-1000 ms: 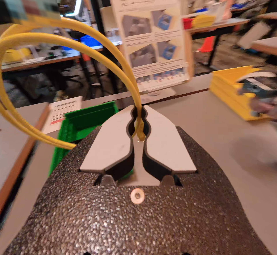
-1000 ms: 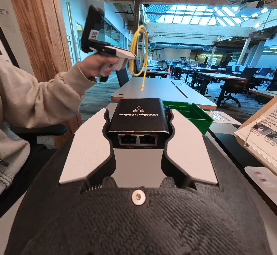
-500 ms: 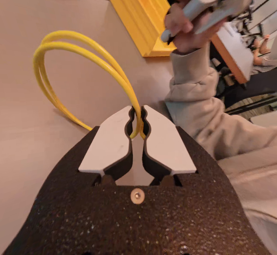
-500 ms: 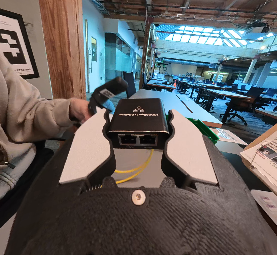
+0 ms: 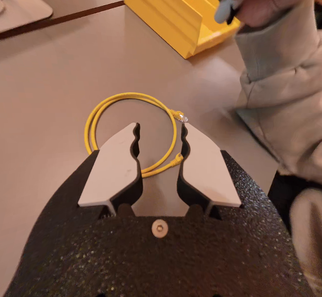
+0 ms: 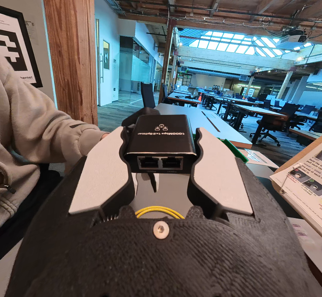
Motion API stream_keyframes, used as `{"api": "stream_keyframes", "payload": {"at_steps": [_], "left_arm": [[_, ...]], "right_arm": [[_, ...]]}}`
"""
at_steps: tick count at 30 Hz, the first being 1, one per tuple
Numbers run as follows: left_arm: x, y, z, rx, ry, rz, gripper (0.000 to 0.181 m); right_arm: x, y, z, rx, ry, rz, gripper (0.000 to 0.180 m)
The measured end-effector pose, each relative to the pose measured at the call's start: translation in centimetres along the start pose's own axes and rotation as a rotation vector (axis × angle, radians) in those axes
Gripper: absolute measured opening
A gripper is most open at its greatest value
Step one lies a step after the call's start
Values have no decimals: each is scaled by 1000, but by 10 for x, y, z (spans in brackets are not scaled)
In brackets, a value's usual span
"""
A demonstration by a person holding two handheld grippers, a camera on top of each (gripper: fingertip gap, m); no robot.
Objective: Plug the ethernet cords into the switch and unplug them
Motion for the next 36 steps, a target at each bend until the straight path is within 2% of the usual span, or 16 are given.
{"api": "stream_keyframes", "payload": {"at_steps": [3, 7, 9, 12, 18, 23, 27, 31, 34, 36], "left_arm": [[1, 0, 6, 269, -11, -113, 45], [19, 0, 12, 776, 21, -288, 52], [37, -3, 20, 985, -45, -340, 52], [67, -9, 28, 1122, -196, -376, 51], [110, -6, 21, 1101, -409, -537, 45], [128, -3, 24, 1201, -512, -637, 31], [139, -5, 11, 1261, -505, -711, 24], [138, -13, 10, 1169, -569, -738, 11], [130, -21, 4, 1095, -576, -789, 14], [127, -14, 4, 1096, -537, -720, 14]], "right_arm": [[-5, 1, 1, -2, -9, 8, 75], [-13, 3, 3, -11, -26, 4, 76], [-20, 4, 4, -17, -39, -2, 76], [-37, 8, 6, -42, -82, -13, 75], [-66, 17, 10, -66, -161, 11, 75], [-77, 21, 9, -73, -173, 33, 76], [-83, 23, 8, -78, -179, 43, 75], [-86, 23, 9, -73, -179, 55, 75], [-84, 23, 9, -68, -166, 61, 75], [-81, 21, 8, -70, -161, 40, 76]]}}
Point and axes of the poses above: each gripper's, where its closed fingertips meet, x out along the fingers, y out of its top, z = x × y across the jaws, the point moved 3 cm from there along -x, back along the fingers, and after that the axes turned 1 degree about -z, right-handed, at the moved point
